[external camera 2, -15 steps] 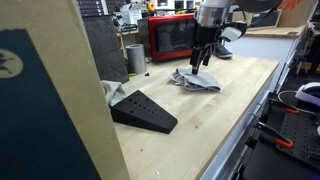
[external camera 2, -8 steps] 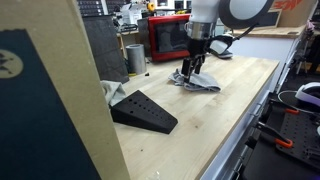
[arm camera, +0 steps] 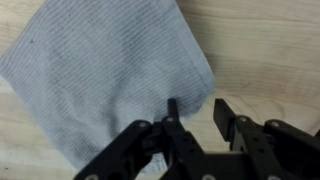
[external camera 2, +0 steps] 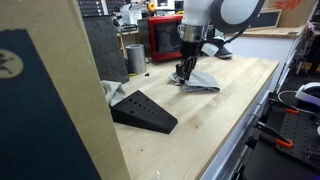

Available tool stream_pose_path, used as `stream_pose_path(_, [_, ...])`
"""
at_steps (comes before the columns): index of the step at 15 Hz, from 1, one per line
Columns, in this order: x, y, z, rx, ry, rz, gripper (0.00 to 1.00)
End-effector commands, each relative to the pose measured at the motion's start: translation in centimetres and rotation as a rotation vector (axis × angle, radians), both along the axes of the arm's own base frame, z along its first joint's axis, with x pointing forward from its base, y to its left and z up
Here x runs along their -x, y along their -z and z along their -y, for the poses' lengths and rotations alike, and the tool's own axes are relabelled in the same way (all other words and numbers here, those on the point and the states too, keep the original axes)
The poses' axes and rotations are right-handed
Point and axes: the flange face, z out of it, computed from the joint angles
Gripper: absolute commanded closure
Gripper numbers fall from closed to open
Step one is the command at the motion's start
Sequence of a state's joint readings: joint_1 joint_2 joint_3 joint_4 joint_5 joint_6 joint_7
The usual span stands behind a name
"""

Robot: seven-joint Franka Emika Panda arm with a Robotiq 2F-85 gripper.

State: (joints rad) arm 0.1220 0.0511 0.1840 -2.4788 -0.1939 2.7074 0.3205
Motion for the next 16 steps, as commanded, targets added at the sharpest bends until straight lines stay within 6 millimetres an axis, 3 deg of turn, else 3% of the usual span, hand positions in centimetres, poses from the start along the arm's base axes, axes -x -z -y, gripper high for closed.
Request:
stream_pose_path(1, [0.2,-2.4,0.0,0.0,0.021,0.043,0.88])
stream_pose_path(3, [0.4,-2.9,0.5,0.004,0.03,0.042,0.99])
stream_pose_path(4, [0.5,-3.0,0.7,0.008,0.037,0.043,0.67])
stream_pose_path(6, [0.6,-2.4,1.2,0.025,0.076,0.035,0.64])
stream_pose_path(8, [0.8,-1.6,1.3,0.045,0.137,0.021,0.53])
stream_pose_path(14, [1.0,-0.1,-1.7,0.001,0.254,0.004,0.07])
stream_pose_path(15, [0.9,-0.1,-2.2,0.001,0.261,0.005,0.01])
stream_pose_path(16, [0.8,-0.2,-2.5,0.005,0.264,0.008,0.04])
